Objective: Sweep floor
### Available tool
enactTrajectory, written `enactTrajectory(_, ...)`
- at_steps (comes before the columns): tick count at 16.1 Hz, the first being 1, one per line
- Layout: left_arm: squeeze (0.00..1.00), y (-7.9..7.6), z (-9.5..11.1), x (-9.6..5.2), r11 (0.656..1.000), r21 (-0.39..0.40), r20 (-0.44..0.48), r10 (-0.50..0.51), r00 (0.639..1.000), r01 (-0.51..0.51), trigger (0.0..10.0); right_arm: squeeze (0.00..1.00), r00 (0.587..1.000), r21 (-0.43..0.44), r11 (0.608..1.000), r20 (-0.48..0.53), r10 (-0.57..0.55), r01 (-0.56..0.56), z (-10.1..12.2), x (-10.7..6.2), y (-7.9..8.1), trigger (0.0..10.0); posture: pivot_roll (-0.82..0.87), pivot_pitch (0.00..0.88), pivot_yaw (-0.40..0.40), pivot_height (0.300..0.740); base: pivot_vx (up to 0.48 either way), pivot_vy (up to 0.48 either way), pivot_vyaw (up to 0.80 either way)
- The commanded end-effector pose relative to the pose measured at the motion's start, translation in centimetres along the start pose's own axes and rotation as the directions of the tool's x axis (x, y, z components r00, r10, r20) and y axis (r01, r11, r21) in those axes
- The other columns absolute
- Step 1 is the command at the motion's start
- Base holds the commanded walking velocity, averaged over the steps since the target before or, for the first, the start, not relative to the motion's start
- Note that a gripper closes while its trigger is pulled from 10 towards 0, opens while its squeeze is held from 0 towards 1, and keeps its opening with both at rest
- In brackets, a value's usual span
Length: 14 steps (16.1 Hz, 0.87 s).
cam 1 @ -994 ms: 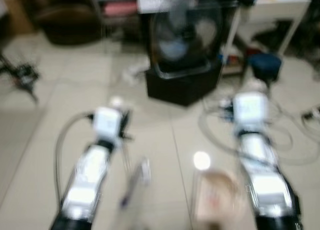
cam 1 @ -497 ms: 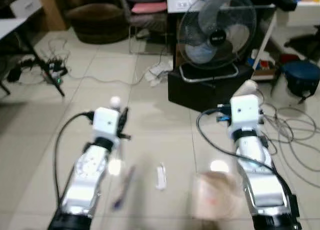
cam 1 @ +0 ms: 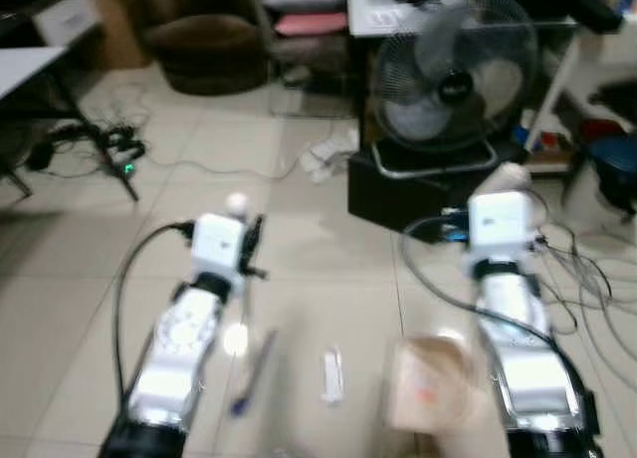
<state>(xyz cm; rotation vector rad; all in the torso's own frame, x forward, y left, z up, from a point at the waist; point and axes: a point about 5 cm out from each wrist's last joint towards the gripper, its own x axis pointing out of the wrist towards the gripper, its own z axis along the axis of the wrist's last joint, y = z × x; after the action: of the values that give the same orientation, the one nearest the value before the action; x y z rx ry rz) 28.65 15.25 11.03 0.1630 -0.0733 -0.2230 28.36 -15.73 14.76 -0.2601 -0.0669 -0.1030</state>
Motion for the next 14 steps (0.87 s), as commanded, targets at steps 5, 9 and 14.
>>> enactTrajectory(5,0.0,-0.2,1.0,0.7,1.0,0.015,0.042,-0.023,0.999,0.022,10.0,0.0,0.999,0.004,1.0,0.026,-0.022,0.021,0.2,0.2,-0.3,10.0,-0.03,0.079,0.115,0.74,0.423,0.0,0.0)
enactTrajectory(9,0.0,-1.0,0.6,1.0,0.999,-0.014,0.019,-0.046,0.999,0.046,10.0,0.0,0.999,0.003,1.0,0.032,-0.013,0.012,-0.7,0.3,0.0,10.0,-0.01,0.104,0.116,0.74,0.308,0.0,0.0)
enactTrajectory(14,0.0,-1.1,-0.6,1.4,1.0,0.008,-0.006,-0.018,1.0,0.018,10.0,0.0,0.997,-0.026,0.999,0.068,-0.024,0.026,-1.9,0.9,-0.5,10.0,0.0,0.178,0.121,0.74,0.0,0.0,0.0)
